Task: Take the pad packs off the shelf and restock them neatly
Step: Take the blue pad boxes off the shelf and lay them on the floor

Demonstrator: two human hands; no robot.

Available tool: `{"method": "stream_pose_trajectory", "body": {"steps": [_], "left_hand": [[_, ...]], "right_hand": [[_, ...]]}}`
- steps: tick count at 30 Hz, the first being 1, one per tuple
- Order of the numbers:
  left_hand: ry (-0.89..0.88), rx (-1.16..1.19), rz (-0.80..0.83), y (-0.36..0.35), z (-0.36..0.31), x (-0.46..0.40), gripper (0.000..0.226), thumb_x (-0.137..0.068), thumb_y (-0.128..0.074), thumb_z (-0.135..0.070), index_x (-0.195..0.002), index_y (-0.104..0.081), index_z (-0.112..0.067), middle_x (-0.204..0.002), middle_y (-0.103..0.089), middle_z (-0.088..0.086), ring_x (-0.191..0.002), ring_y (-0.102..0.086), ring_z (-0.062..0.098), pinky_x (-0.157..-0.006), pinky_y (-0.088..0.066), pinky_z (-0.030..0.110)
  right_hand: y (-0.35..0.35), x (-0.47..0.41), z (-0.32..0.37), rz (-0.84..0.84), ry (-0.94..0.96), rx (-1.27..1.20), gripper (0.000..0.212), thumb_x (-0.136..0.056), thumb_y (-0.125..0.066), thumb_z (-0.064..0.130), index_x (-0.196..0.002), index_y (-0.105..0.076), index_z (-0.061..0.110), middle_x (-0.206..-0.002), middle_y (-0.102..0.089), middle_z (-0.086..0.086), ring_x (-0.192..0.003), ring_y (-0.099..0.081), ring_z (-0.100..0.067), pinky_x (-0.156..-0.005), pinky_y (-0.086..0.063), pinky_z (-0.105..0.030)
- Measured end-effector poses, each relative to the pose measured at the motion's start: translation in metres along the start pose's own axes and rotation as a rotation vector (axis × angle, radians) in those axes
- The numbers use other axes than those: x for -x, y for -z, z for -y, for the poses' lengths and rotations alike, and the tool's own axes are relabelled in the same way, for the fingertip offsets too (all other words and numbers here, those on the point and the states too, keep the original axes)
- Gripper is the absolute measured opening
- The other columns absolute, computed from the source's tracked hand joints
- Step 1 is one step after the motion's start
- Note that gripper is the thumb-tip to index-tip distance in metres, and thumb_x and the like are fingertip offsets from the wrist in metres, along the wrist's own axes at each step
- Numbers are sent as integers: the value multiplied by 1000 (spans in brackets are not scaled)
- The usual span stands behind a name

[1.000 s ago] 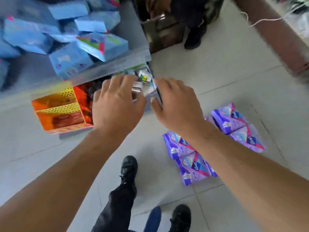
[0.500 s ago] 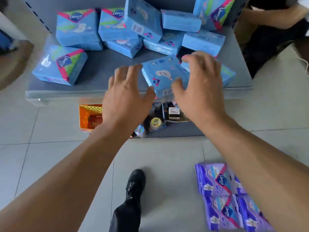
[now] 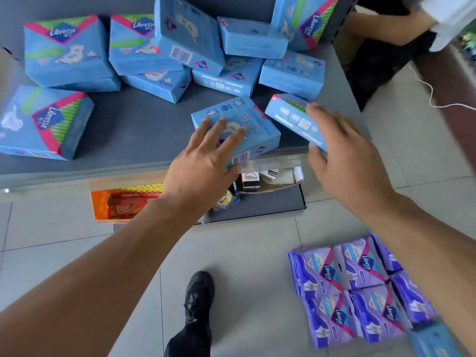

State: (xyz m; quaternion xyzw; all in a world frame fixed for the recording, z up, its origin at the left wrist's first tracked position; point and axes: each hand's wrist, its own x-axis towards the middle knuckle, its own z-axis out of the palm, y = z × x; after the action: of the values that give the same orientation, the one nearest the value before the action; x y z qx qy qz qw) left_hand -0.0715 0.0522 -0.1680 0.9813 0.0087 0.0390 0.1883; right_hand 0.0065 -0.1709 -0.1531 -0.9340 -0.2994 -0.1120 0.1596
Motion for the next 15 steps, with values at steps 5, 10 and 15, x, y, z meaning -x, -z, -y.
{"method": "stream_pose_trajectory", "body": {"steps": [5, 10, 15], "left_hand": [[-55, 198, -252, 4, -10, 14, 50, -90, -52, -34, -137, -48, -17, -129, -60, 3, -108, -59, 17, -85, -50, 29], [411, 835, -480, 25, -39, 9, 30, -97, -50, -33, -124, -47, -21, -93, -63, -13, -76, -63, 5, -69, -57, 32], [672, 1340, -383, 30, -59, -14, 22, -99, -50, -25, -117, -51, -14, -102, -67, 5, -91, -69, 19, -70, -58, 30]], "right_hand": [[16, 9, 8, -147, -38, -201, 51, -91, -57, 8, -140, -44, 1, -133, -56, -14, -114, -54, -27, -90, -42, -24], [46, 7, 16, -322, -393, -627, 48, -88, -53, 13, -136, -50, 10, -119, -60, 7, -102, -57, 1, -83, -43, -11], [66, -1, 18, -322, -634, -1163, 33, -81, -49, 15, -109, -66, 17, -103, -72, 2, -94, -67, -9, -75, -50, -25]]}}
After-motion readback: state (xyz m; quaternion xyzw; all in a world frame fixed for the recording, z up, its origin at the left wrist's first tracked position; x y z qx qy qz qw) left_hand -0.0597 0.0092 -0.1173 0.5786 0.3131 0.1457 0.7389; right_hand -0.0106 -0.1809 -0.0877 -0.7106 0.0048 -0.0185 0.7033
